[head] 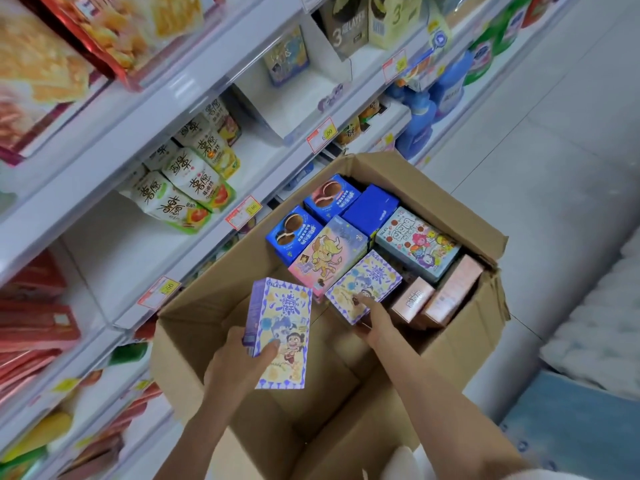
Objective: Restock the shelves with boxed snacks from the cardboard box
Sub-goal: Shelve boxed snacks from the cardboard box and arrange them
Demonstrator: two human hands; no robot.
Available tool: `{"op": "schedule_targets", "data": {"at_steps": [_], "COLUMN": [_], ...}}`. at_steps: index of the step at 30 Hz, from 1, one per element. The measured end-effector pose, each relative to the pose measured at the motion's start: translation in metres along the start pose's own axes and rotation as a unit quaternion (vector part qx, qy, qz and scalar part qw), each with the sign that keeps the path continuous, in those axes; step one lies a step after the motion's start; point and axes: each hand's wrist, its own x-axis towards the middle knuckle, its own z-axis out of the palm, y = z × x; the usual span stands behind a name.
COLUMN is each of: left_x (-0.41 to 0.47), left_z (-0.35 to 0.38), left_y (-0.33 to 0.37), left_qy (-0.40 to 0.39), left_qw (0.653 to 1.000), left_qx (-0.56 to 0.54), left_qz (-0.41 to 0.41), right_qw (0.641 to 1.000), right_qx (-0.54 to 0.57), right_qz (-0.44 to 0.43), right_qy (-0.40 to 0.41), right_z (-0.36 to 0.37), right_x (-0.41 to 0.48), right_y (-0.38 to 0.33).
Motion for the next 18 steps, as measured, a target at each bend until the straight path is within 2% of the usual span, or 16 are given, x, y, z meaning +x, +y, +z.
{"op": "schedule_targets", "data": {"at_steps": [8, 12, 14, 17, 18], "left_x": [-0.009, -0.006, -0.002, 0.001, 0.0], "left_z": [0.0, 0.003, 0.004, 0.01, 0.012], "left_y": [-0.007, -0.011, -0.013, -0.014, -0.014], "left_qy": [0.022, 0.031, 0.025, -0.011, -0.021], "left_qw": [0.999, 0.996, 0.993, 0.984, 0.981], "left_qx": [-0.036, -0.075, -0.097, -0.168, -0.183], "left_qz": [-0.02, -0.044, -0.057, -0.06, -0.053], "right_qw": [0.999, 0.998, 0.999, 0.984, 0.978], "right_qx": [0.021, 0.021, -0.002, -0.031, -0.046], "right_qz": [-0.027, -0.043, -0.044, -0.018, -0.009], "right_qy": [0.024, 0.03, -0.027, -0.175, -0.202], "right_z": [0.0, -0.01, -0.022, -0.036, -0.038], "right_x": [-0.005, -0.051, -0.08, -0.108, -0.111], "right_y": [0.003, 0.026, 0.041, 0.051, 0.053]}}
